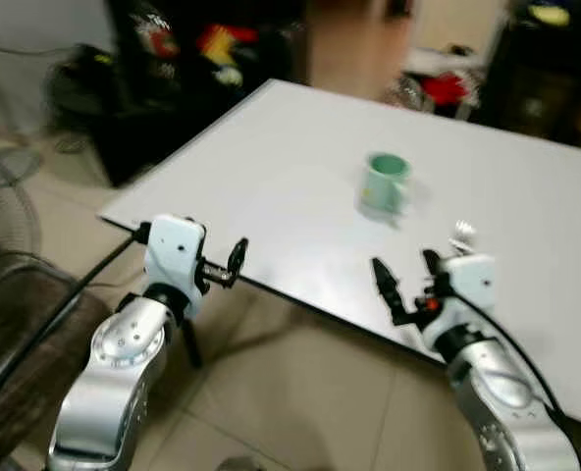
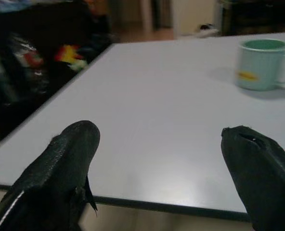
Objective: Setting the table
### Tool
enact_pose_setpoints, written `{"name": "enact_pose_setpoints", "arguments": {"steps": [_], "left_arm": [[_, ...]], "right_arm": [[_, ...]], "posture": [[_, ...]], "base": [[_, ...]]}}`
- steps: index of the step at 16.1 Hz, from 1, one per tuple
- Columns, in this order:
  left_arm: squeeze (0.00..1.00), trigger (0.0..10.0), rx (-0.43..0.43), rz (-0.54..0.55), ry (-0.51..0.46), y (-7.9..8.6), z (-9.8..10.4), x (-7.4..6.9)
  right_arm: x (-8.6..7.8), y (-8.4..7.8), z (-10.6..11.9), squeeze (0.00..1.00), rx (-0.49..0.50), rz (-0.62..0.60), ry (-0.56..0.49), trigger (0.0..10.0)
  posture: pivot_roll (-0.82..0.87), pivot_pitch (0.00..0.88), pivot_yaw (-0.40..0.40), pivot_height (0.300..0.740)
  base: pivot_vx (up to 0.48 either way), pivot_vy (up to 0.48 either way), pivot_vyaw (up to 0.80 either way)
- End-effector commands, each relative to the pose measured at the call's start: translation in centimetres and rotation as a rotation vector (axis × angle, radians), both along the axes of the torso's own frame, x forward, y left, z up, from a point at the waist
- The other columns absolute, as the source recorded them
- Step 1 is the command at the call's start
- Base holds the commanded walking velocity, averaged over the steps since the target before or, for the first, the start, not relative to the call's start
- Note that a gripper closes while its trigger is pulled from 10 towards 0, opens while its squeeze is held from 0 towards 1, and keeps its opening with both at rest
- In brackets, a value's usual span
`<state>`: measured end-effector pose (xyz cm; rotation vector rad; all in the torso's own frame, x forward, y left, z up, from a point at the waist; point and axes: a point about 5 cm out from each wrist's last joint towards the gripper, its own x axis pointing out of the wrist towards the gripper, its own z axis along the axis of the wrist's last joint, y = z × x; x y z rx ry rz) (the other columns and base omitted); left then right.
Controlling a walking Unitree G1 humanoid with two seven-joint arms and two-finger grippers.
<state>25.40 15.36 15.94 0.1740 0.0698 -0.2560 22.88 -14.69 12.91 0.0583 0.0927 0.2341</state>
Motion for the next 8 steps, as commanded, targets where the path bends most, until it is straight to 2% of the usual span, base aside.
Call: {"name": "enact_pose_setpoints", "arguments": {"steps": [1,3,4,5,6,7,8], "left_arm": [[0.0,10.0,0.014,0.024,-0.004,0.3,0.0,0.0],[0.0,10.0,0.027,0.1,-0.045,0.2,0.0,0.4],[0.0,10.0,0.021,0.118,-0.053,0.0,-0.1,0.3],[0.0,10.0,0.018,0.151,-0.036,0.4,-0.5,0.0],[0.0,10.0,0.015,0.175,-0.046,0.5,-0.5,-0.1],[0.0,10.0,0.009,0.155,-0.027,0.3,-0.7,-0.2],[0.0,10.0,0.029,0.139,-0.047,0.2,-0.8,-0.5]], "right_arm": [[0.0,0.2,0.0,0.0,0.015,0.007,0.002,10.0],[0.1,0.7,-0.3,0.0,-0.004,0.055,0.009,10.0],[0.0,0.7,-0.3,0.0,0.023,0.044,0.013,10.0],[0.5,0.2,-0.6,0.0,0.019,-0.033,0.006,10.0],[0.7,-0.1,-0.6,0.0,-0.026,-0.064,-0.01,10.0],[0.7,-0.6,-0.5,0.0,-0.054,-0.085,-0.02,10.0],[0.5,-1.1,-0.4,0.0,0.019,-0.076,-0.019,10.0]], "posture": [[0.1,0.0,-0.02,0.74],[0.09,0.0,-0.006,0.74],[0.1,0.0,-0.019,0.74],[0.1,0.0,-0.01,0.74],[0.09,0.0,-0.005,0.74],[0.09,0.0,-0.009,0.74],[0.1,0.0,-0.018,0.74]], "base": [[0.0,0.0,0.8],[0.0,0.0,0.8],[0.0,0.0,0.8],[0.0,0.0,0.8],[0.0,0.0,0.8],[0.0,0.0,0.8],[0.0,0.0,0.8]]}}
